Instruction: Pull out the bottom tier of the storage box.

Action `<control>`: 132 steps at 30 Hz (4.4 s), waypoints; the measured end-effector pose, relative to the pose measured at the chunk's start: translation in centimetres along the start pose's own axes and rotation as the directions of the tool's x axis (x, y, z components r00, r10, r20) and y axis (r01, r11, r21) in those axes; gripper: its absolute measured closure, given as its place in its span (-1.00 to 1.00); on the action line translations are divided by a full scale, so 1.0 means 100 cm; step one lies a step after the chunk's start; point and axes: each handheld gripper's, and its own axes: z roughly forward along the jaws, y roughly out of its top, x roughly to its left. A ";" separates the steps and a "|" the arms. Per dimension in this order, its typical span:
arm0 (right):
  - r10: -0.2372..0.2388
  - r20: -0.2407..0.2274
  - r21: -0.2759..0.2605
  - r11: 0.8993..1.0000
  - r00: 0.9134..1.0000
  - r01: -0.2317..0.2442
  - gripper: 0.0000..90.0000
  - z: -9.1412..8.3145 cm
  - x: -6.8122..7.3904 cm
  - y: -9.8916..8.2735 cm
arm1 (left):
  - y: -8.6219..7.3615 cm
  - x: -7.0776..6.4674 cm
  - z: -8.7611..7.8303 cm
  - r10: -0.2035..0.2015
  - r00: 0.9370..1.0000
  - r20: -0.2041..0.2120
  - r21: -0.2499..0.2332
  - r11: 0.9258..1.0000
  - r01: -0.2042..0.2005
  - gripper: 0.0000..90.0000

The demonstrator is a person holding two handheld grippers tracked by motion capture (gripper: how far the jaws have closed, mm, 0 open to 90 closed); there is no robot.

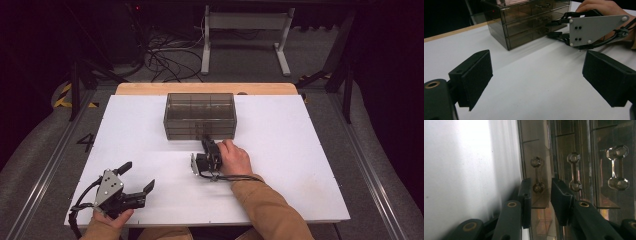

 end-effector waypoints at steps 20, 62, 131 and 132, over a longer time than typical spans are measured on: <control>-0.003 -0.002 0.032 0.999 1.000 0.003 0.76 0.002 0.001 0.001 | 0.000 0.000 0.000 0.003 1.000 0.000 -0.003 1.000 -0.003 -0.78; 0.018 0.002 0.141 0.990 1.000 -0.018 0.77 0.004 0.001 0.016 | 0.001 0.001 0.001 0.005 1.000 0.004 -0.003 1.000 -0.005 -0.78; 0.467 -0.347 0.015 0.870 0.813 -0.493 0.32 -0.052 -0.087 -0.019 | 0.003 0.000 0.007 0.014 1.000 0.018 -0.001 1.000 -0.014 -0.78; 0.470 -0.375 0.013 0.865 0.799 -0.502 0.30 -0.052 -0.090 -0.022 | 0.003 0.000 0.007 0.015 1.000 0.018 0.002 1.000 -0.015 -0.79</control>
